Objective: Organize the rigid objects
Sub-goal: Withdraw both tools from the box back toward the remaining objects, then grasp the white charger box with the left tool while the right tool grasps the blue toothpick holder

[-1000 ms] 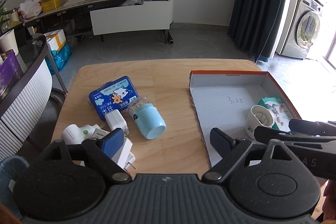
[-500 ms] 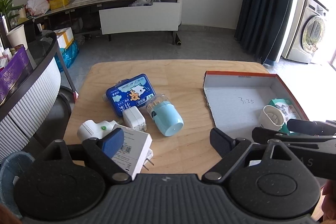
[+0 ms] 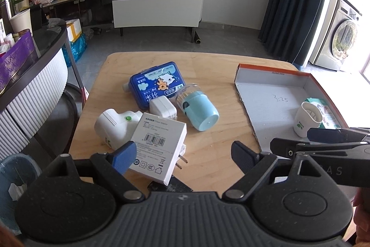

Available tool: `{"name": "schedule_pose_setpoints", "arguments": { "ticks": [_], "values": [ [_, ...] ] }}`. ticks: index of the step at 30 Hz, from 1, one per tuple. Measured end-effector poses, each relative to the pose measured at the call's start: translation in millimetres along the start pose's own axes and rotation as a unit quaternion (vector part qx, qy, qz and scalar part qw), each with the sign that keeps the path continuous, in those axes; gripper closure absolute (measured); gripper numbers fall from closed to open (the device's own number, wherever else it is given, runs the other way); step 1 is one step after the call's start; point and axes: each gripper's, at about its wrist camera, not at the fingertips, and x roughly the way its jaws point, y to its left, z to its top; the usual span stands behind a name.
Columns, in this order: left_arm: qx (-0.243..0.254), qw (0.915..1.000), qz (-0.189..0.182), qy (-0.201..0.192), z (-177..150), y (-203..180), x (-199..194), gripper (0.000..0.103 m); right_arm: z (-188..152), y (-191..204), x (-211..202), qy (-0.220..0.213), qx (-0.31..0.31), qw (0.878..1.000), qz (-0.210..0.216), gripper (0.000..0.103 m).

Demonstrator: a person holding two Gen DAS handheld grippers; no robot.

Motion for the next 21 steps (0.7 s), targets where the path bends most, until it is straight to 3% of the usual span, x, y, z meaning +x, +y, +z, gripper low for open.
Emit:
{"name": "schedule_pose_setpoints", "arguments": {
  "ticks": [8, 15, 21],
  "values": [
    [-0.011, 0.9994, 0.029, 0.015, -12, 33, 20, 0.012, -4, 3, 8, 0.008, 0.0, 1.0, 0.004, 0.018],
    [-0.001, 0.9996, 0.018, 0.021, -10, 37, 38, 0.012, -6, 1, 13, 0.011, 0.003, 1.0, 0.003, 0.018],
    [0.004, 0.9997, 0.008, 0.022, -12, 33, 43, 0.033, -2, -1, 20, 0.012, 0.003, 1.0, -0.001, 0.018]
  ]
}}
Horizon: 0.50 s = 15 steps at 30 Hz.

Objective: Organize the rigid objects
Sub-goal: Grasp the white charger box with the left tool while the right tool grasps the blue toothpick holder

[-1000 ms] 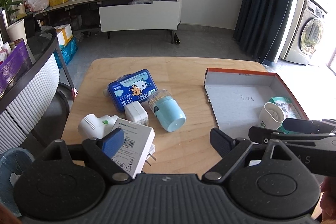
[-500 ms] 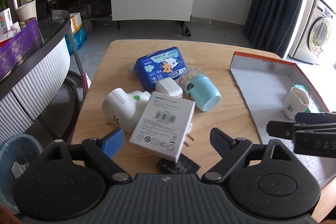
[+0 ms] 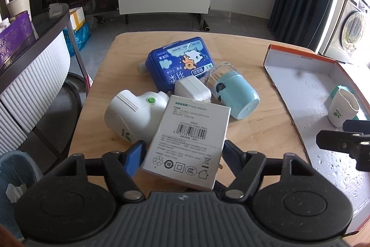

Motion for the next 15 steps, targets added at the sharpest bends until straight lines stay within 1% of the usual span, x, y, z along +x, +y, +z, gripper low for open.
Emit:
{"name": "schedule_pose_setpoints", "arguments": {
  "ticks": [1, 2, 9, 12, 15],
  "values": [
    [-0.001, 1.0, -0.005, 0.0, -1, 0, 0, 0.041, 1, 0, 2, 0.001, 0.0, 1.0, 0.0, 0.018],
    [-0.005, 1.0, -0.007, 0.001, -2, 0, 0, 0.043, 1, 1, 3, 0.002, -0.002, 1.0, 0.001, 0.018],
    [-0.027, 0.9994, -0.009, -0.02, -2, 4, -14, 0.043, 14, 7, 18, 0.005, -0.015, 1.0, 0.016, 0.018],
    [-0.034, 0.999, -0.008, -0.026, 0, 8, -21, 0.043, 27, 12, 28, 0.001, -0.022, 0.999, 0.033, 0.018],
    [-0.052, 0.9981, -0.009, -0.033, 2, 14, -25, 0.043, 40, 22, 41, 0.003, -0.034, 0.998, 0.051, 0.018]
  ]
}}
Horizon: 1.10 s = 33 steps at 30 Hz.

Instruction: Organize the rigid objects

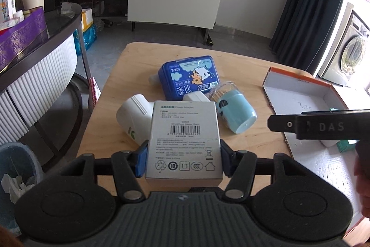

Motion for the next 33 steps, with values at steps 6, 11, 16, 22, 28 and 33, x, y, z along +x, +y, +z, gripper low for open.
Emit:
{"name": "schedule_pose_setpoints", "arguments": {
  "ticks": [6, 11, 16, 22, 28, 33],
  "values": [
    [-0.013, 0.9999, 0.007, -0.004, 6, 8, 0, 0.043, 22, 18, 38, 0.015, -0.033, 0.999, 0.011, 0.018],
    [-0.02, 0.9997, 0.01, -0.007, 10, 14, 3, 0.043, 33, 21, 71, 0.037, -0.03, 0.999, 0.021, 0.019],
    [-0.027, 0.9995, 0.016, -0.008, 13, 19, 9, 0.043, 33, 27, 91, 0.056, -0.03, 0.997, 0.033, 0.038],
    [-0.027, 0.9994, 0.018, -0.012, 14, 18, 8, 0.043, 22, 29, 83, 0.038, -0.037, 0.998, 0.031, 0.046],
    [-0.023, 0.9995, 0.015, -0.014, 13, 10, 2, 0.043, 10, 21, 44, 0.015, -0.02, 1.0, 0.018, 0.046],
    [-0.017, 0.9995, 0.012, -0.025, 14, -2, -11, 0.043, 1, 16, 0, -0.012, 0.001, 1.0, 0.014, 0.046]
  ]
}}
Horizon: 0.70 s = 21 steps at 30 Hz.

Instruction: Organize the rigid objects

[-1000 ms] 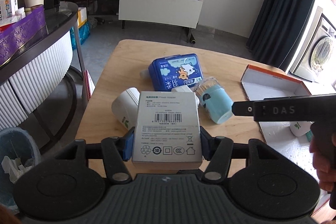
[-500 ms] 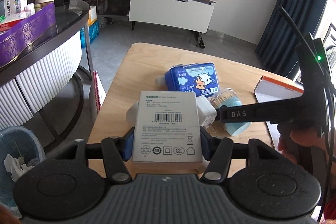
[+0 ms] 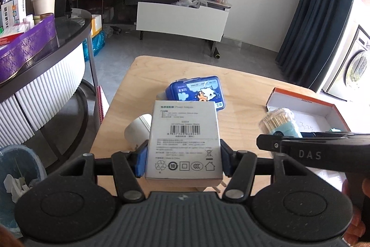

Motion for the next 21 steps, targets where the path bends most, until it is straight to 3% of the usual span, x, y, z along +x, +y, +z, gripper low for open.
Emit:
{"name": "schedule_pose_setpoints", "arguments": {
  "ticks": [7, 21],
  "values": [
    [0.007, 0.9999, 0.007, -0.011, 0, -18, -19, 0.043, -12, -2, -47, -0.022, 0.02, 0.999, -0.019, 0.046],
    [0.022, 0.9997, 0.006, -0.008, -15, -48, -38, 0.043, -32, -11, -92, -0.04, 0.043, 0.997, -0.041, 0.046]
  ]
}}
